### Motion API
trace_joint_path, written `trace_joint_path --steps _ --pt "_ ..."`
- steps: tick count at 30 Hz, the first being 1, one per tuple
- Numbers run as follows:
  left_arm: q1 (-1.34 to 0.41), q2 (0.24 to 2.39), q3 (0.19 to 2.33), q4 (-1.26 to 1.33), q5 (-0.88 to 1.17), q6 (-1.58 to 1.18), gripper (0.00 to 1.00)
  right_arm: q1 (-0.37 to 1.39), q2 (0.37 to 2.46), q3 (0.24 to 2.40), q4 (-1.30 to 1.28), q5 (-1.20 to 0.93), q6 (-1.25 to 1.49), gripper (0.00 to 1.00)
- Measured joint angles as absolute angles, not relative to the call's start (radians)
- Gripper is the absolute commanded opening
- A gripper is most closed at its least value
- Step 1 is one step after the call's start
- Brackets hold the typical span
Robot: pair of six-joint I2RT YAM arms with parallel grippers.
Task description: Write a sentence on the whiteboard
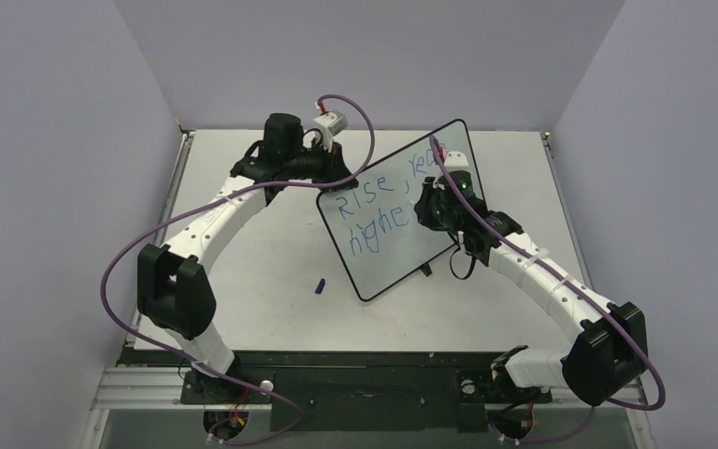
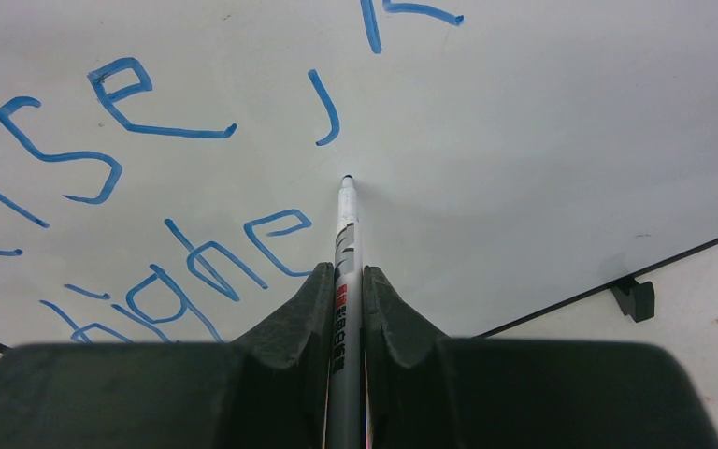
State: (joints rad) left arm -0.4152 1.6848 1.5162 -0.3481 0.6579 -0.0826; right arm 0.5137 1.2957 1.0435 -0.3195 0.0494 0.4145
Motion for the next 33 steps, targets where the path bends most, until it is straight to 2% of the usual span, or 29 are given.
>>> trace_joint_path --steps 33 --pt "-0.415 1.685 1.516 -0.351 0.653 -0.083 0.00 0.509 1.228 0.878 -0.285 0.045 0.434 0.00"
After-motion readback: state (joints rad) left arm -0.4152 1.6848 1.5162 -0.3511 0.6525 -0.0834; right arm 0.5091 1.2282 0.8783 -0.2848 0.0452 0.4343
